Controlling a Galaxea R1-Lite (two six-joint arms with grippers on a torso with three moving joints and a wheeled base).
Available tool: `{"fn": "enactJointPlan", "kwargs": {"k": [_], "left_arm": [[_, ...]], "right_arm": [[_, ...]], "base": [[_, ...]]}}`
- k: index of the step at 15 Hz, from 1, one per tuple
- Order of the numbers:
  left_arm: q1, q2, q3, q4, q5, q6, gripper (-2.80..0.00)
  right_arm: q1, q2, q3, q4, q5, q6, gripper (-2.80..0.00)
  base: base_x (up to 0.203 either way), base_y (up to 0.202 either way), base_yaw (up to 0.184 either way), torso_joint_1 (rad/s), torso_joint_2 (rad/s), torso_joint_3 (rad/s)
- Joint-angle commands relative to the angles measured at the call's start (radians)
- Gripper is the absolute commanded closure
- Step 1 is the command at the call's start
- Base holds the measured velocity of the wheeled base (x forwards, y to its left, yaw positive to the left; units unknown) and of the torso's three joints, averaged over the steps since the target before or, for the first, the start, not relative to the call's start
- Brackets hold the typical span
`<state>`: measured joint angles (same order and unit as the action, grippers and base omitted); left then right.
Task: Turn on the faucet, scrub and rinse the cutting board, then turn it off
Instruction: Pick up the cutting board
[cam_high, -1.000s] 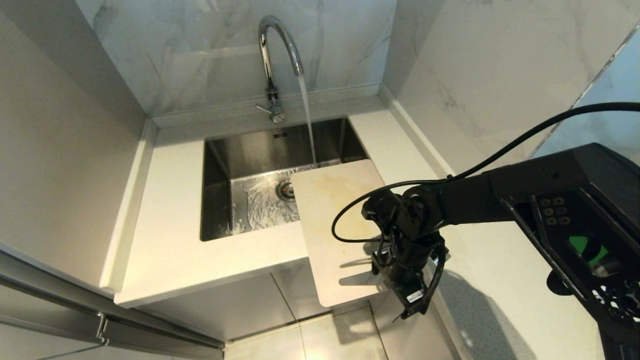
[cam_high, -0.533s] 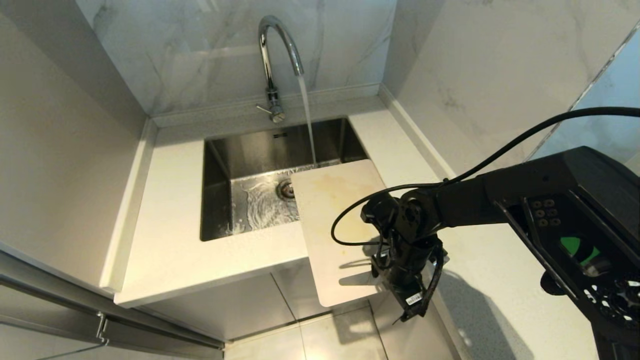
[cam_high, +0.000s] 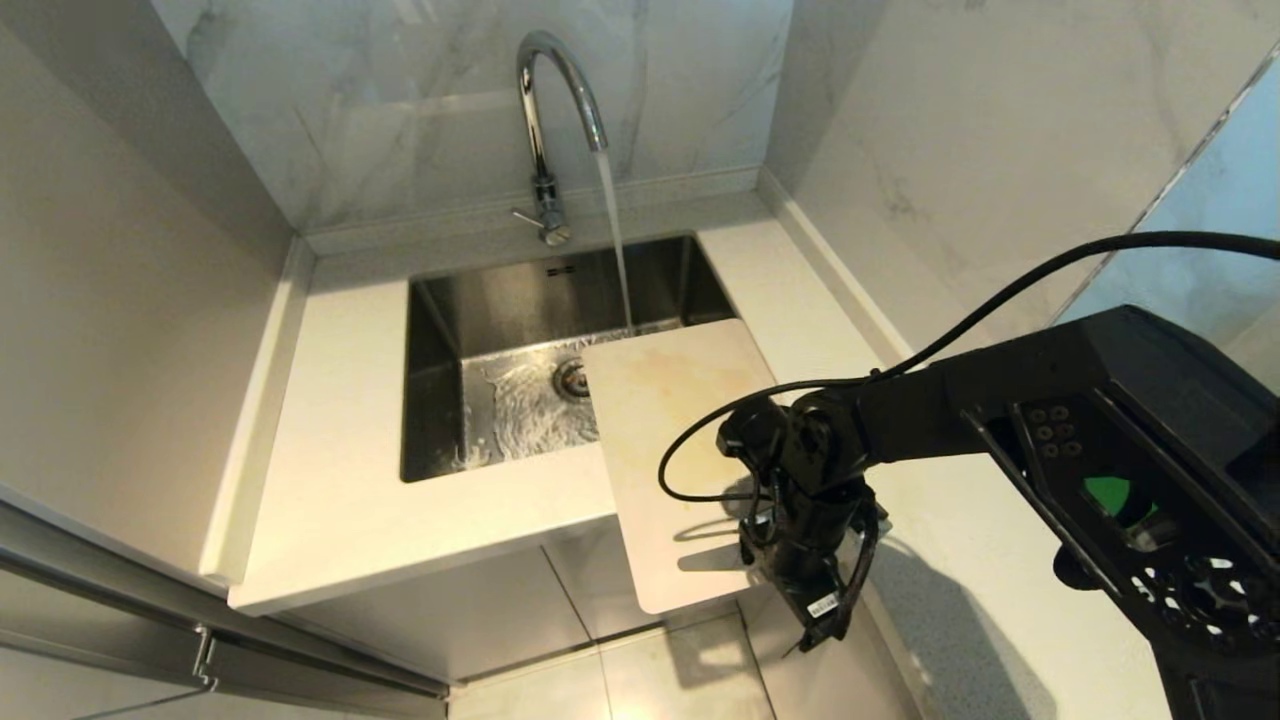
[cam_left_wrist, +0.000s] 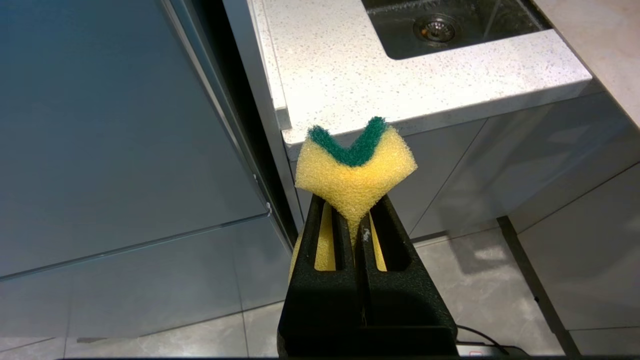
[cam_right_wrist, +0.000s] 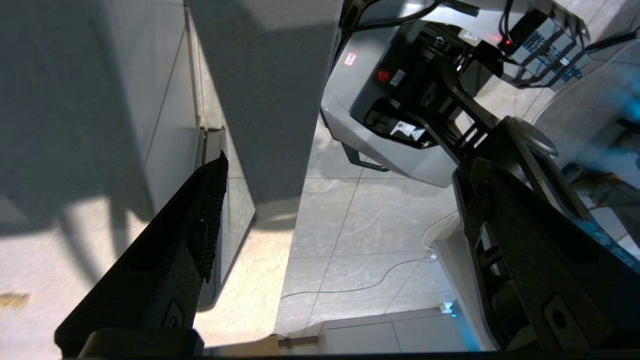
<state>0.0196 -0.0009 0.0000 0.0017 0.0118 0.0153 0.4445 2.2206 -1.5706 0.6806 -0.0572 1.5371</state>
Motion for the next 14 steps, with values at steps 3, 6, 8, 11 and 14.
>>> {"fn": "enactJointPlan", "kwargs": {"k": [3,6,8,11,14], "left_arm": [[0.000,-0.004,0.000,0.000,0.000,0.000,0.00],[0.000,-0.004,0.000,0.000,0.000,0.001,0.00],[0.000,-0.004,0.000,0.000,0.000,0.000,0.00],[0.000,-0.004,0.001,0.000,0.000,0.000,0.00],[0.000,-0.004,0.000,0.000,0.000,0.000,0.00]], "right_arm": [[0.002,0.037,0.001,0.004,-0.003,0.008,-2.80],[0.003,0.056,0.001,0.004,-0.004,0.006,-2.80],[0.003,0.062,-0.003,0.004,-0.004,-0.001,-2.80],[0.008,0.076,-0.003,0.004,-0.006,-0.005,-2.80],[0.008,0.090,-0.012,0.005,-0.007,-0.005,-2.80]], "base": [[0.000,0.000,0.000,0.000,0.00,0.000],[0.000,0.000,0.000,0.000,0.00,0.000],[0.000,0.000,0.000,0.000,0.00,0.000],[0.000,0.000,0.000,0.000,0.00,0.000],[0.000,0.000,0.000,0.000,0.00,0.000]]}}
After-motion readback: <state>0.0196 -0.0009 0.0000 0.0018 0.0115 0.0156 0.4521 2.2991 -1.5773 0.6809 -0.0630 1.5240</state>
